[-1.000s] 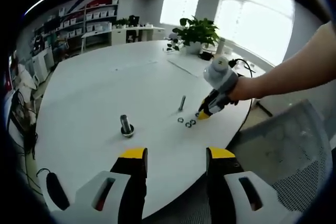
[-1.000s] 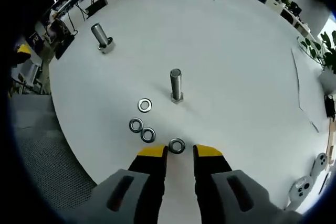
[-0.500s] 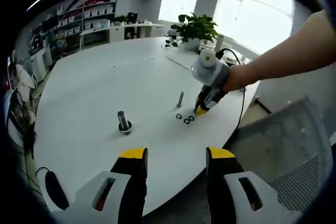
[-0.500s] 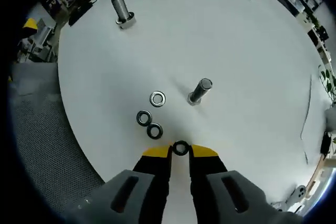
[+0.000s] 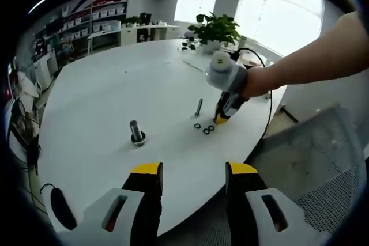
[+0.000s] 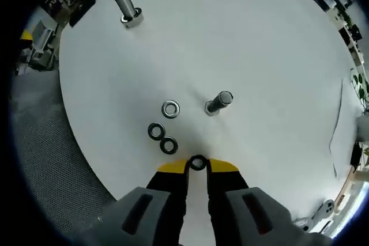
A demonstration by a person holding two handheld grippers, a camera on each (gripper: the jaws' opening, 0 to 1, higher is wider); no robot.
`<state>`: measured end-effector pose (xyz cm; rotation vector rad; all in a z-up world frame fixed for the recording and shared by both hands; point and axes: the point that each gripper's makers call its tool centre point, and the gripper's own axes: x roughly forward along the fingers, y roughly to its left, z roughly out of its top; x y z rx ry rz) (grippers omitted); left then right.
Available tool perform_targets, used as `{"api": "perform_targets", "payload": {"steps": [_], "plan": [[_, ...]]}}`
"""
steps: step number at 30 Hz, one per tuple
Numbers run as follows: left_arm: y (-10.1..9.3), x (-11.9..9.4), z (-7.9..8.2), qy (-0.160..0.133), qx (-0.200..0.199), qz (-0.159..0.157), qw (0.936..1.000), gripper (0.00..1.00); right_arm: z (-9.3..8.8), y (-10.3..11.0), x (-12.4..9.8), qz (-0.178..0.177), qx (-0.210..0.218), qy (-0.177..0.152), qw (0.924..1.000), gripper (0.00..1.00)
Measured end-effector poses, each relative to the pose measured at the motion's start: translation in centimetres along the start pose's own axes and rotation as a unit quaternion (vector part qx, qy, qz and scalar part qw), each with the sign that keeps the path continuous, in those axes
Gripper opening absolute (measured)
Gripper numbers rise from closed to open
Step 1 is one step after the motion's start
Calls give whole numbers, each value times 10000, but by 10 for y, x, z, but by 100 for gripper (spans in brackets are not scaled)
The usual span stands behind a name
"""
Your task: Place the washer onto the threaded stud by aligning its center hole with the stud, sliding it down to the base, and recovering from edge contact or off-axis alignment until the washer reaches the visible bottom stop.
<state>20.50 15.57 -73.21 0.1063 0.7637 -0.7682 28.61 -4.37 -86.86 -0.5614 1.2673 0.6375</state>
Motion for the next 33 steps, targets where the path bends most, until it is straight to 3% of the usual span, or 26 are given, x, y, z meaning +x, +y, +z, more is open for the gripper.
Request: {"api": "perform_targets", "payload": {"steps": [5, 12, 16, 20, 33], "plan": [[1, 0, 1, -7, 53, 37, 10000, 42, -3, 2, -2, -32, 142, -266, 9995, 14], [4, -1, 0, -17, 29, 102, 9999, 42, 0, 9, -2, 78, -37, -144, 9999, 13], [4, -1, 0, -16, 59, 120, 9999, 42, 8, 12, -9, 166, 9, -234, 9996, 13], [4, -2, 1, -33, 82, 121, 9999, 42, 15, 10, -21, 115, -277, -271, 9992, 13], [3, -2, 2, -38, 117, 123, 9998, 42, 40, -6, -52, 20, -389, -582, 9975, 14]]}}
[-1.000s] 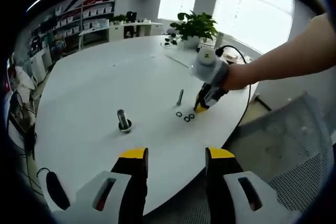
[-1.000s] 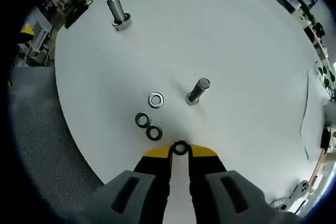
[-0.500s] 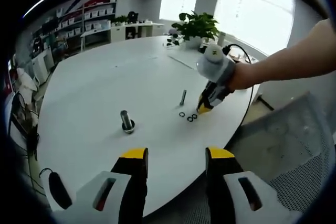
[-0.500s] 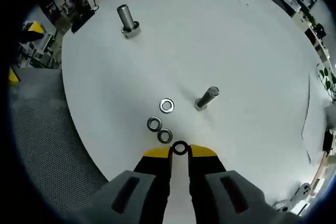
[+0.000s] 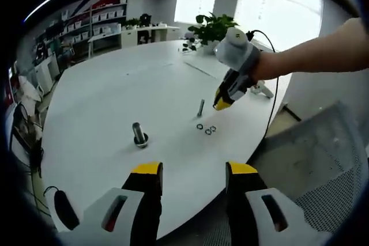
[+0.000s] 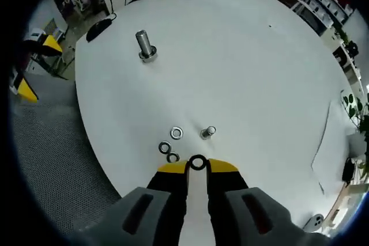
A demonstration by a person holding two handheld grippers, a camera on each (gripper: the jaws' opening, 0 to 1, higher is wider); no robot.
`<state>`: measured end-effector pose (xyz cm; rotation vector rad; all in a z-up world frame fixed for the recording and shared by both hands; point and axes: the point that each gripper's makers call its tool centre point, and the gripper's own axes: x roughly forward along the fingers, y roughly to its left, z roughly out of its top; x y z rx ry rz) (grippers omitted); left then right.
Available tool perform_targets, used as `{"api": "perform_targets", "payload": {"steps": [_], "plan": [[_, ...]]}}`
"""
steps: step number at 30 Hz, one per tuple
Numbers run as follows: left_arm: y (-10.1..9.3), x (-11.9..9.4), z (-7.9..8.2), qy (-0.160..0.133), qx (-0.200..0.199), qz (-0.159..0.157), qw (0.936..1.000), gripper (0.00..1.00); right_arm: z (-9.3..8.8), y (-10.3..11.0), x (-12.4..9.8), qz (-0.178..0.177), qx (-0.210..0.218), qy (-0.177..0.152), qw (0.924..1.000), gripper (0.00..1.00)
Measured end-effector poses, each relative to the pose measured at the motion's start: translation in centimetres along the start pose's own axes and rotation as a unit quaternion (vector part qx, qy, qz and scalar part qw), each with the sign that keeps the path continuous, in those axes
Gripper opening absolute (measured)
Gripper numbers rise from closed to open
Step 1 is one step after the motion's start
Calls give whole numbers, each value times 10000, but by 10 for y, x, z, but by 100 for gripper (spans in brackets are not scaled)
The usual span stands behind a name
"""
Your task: Place the washer onto the threaded stud by aligning its center hole with the stud, sliding it down to the base, and recovering from edge contact or off-axis alignment until the washer reaches the visible bottom stop.
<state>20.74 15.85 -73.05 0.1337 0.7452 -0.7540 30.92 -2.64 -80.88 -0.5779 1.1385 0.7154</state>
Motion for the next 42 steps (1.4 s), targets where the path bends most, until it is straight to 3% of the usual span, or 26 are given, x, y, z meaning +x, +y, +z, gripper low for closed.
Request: {"api": "perform_targets", "payload": {"steps": [13, 32, 42], "plan": [[0, 0, 0, 14, 0, -8, 10000, 42, 27, -6, -2, -108, -296, -158, 9994, 14], [-3, 2, -4, 93, 47, -52, 9999, 42, 29, -11, 13, -139, -452, 36, 9989, 14], [-3, 2, -5, 121, 33, -65, 9999, 42, 22, -8, 30, -54, -457, 215, 9987, 14]]}}
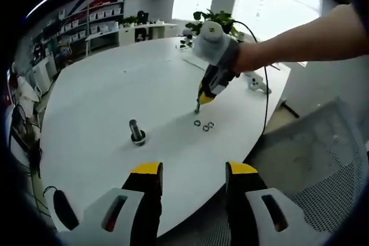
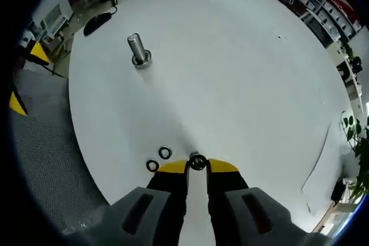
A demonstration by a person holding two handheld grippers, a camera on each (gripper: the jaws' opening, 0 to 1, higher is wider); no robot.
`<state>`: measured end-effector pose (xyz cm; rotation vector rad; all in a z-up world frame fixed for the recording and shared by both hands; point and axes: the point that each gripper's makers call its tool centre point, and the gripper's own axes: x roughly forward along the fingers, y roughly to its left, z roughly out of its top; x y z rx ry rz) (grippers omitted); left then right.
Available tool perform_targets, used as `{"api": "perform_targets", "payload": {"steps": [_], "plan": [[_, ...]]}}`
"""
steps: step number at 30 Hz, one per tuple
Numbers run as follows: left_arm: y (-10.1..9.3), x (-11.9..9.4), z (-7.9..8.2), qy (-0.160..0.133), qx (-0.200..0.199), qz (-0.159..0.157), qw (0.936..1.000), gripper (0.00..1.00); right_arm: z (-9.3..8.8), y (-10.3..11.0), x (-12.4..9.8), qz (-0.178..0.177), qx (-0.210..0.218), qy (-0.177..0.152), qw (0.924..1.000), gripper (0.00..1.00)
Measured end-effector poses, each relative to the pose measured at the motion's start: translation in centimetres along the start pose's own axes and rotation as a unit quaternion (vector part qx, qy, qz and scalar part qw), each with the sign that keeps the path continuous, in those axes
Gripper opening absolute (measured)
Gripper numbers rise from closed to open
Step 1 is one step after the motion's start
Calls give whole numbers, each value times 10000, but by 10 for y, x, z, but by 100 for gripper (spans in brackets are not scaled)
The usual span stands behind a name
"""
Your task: Place the washer onto the threaded stud by aligning its center hole with the stud, sliding it down to the base, and recovering from edge contact or off-axis alignment until the washer reaches the visible bottom stop.
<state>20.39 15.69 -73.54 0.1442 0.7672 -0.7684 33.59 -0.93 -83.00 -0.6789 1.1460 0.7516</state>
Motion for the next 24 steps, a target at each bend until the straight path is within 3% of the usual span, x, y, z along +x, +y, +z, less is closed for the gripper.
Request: {"api": "perform_targets", "payload": {"steps": [8, 24], "plan": [[0, 1, -2, 50, -21, -4, 10000, 42, -6, 1, 18, 76, 144, 98, 9998, 14], [1, 1, -3, 76, -17, -2, 10000, 42, -19, 6, 32, 193, 392, 273, 9987, 16]]}}
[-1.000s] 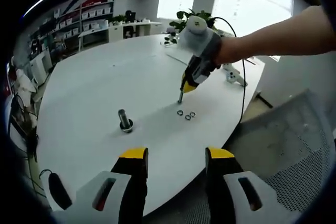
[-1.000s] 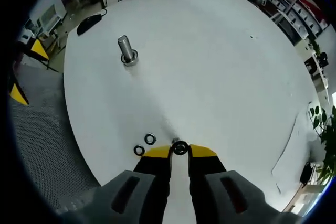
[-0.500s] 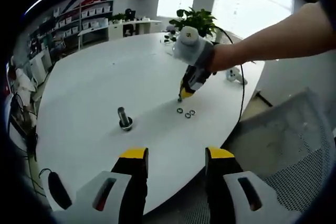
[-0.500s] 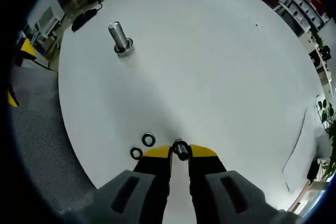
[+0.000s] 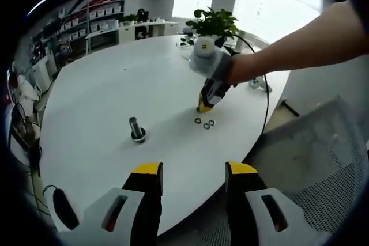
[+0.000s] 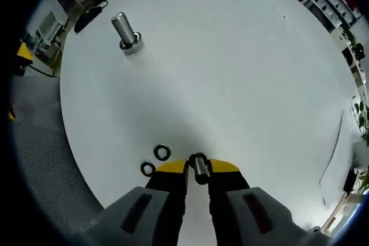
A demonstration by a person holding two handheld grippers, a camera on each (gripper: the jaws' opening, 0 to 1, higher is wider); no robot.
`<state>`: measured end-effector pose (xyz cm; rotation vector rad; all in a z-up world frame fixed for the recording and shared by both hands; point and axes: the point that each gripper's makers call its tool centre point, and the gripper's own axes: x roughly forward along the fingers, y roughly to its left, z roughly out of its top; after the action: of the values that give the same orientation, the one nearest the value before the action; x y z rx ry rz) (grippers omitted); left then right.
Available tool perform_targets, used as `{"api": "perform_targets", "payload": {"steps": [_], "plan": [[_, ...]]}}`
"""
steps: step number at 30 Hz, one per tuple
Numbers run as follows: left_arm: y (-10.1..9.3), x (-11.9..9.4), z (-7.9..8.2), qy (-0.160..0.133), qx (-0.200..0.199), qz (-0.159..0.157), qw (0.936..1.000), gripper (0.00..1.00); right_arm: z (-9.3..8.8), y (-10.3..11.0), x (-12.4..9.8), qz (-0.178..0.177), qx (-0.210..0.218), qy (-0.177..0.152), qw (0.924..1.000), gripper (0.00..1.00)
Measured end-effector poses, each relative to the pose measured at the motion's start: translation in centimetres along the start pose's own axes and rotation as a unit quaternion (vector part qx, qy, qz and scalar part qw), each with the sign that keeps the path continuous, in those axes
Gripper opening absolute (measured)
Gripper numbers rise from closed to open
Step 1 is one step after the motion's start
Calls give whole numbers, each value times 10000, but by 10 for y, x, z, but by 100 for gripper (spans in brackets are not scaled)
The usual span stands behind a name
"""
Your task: Place the washer onto the threaded stud by aligning its center hole with the stud, sliding it down to the base, and recovering from edge contact or off-axis alignment until the washer reaches the visible bottom stop.
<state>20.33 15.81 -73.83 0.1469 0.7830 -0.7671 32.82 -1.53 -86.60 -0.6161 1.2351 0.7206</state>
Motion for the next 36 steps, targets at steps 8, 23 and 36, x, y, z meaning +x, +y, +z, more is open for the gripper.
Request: {"api": "perform_targets", "payload": {"steps": [8, 23, 36], "plan": [[0, 1, -1, 15, 18, -8, 10000, 42, -7, 2, -2, -5, 77, 32, 10000, 16], [-1, 1, -2, 50, 69, -9, 10000, 42, -24, 17, -11, 202, -30, 13, 9998, 19], [-1, 0, -3, 59, 68, 2, 10000, 42, -28, 46, -4, 585, -339, -24, 9977, 24]]}}
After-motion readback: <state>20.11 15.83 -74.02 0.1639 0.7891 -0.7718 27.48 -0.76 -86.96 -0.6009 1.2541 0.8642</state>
